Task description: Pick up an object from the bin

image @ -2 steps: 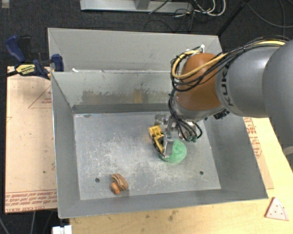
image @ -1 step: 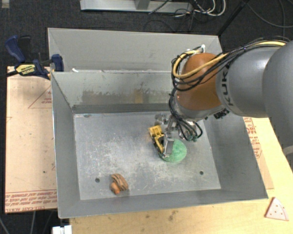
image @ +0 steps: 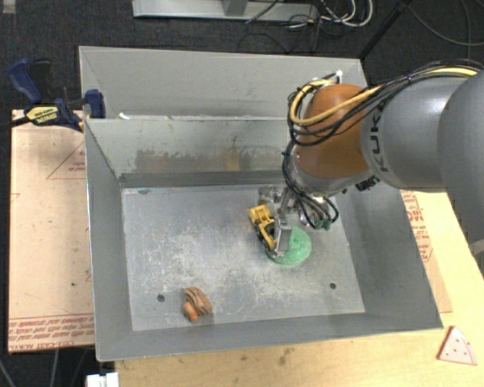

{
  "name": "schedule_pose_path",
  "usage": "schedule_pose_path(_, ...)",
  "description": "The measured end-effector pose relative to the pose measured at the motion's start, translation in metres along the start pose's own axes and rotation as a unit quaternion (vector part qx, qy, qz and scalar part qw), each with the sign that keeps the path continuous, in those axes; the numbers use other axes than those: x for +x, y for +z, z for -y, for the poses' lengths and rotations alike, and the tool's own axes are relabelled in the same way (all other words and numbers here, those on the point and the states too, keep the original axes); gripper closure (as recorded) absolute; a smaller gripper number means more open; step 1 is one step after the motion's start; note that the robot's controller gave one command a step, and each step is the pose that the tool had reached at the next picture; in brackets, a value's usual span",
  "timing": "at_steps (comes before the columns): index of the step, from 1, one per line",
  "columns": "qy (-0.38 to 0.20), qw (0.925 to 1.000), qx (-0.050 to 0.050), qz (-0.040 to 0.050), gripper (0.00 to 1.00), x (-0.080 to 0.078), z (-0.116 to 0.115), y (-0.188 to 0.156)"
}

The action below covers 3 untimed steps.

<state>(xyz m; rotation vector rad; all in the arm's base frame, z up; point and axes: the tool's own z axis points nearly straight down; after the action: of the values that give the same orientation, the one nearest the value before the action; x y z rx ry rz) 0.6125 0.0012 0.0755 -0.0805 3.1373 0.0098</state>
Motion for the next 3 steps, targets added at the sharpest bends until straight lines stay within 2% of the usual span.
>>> schedule_pose_path(1,0.003,1.0000,0.003,-0.0011,1.00,-0.024,-0.005,0.000)
schedule_pose_path(2,0.001,1.0000,0.003,0.0054,1.00,-0.009,-0.014,0.000)
schedule_pose_path(3,0.002,1.0000,0.002,0.0003,1.00,-0.003,-0.017,-0.003)
